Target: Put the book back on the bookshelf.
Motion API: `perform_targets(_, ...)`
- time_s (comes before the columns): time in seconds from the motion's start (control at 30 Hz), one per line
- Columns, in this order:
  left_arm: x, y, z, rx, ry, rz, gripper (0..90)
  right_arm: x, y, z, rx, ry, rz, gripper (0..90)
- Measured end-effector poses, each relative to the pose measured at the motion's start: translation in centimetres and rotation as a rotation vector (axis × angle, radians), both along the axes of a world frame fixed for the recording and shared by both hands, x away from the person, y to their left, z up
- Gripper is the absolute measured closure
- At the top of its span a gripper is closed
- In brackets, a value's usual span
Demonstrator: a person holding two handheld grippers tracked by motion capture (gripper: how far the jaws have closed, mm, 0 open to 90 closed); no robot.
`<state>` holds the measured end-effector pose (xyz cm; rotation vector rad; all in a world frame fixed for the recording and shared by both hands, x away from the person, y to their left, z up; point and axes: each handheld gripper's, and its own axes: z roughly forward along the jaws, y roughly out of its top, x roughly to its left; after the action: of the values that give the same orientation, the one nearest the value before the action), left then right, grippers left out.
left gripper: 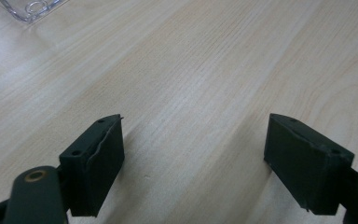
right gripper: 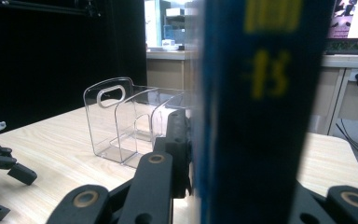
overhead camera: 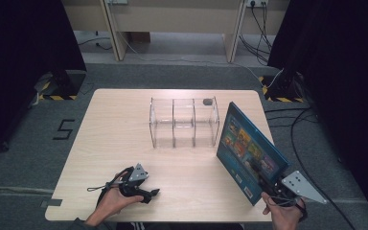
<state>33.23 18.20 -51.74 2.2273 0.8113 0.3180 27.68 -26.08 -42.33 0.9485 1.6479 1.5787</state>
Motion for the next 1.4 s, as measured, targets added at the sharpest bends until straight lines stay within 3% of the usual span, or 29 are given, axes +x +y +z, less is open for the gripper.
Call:
perform_targets(0.33, 0.0, 0.0, 0.0, 0.000, -0.001, -0.002, 18.8, 0.6, -0.5, 0.1, 0.024, 0.005, -0.014, 80.8)
perform_targets(0.57, 0.0, -0.1, 0.0, 0.001, -0.002, -0.004, 18.7, 1.1, -0.7, -0.1, 0.093, 0.001, -0.028, 82.0)
perform_targets(0.87, -0.1, -0.3, -0.1, -0.008, -0.008, -0.007, 18.5, 1.4, -0.6, 0.5, 0.164, 0.040, 0.011, 82.4)
perform_targets(1.0, -0.1, -0.3, -0.1, -0.008, -0.007, -0.008, 18.5, 1.4, -0.5, 0.9, 0.194, 0.036, 0.023, 82.5)
perform_targets(1.4, -0.3, -0.5, -0.6, -0.041, -0.034, -0.012, 13.3, 2.1, 0.7, 2.5, 0.206, 0.020, 0.045, 82.6)
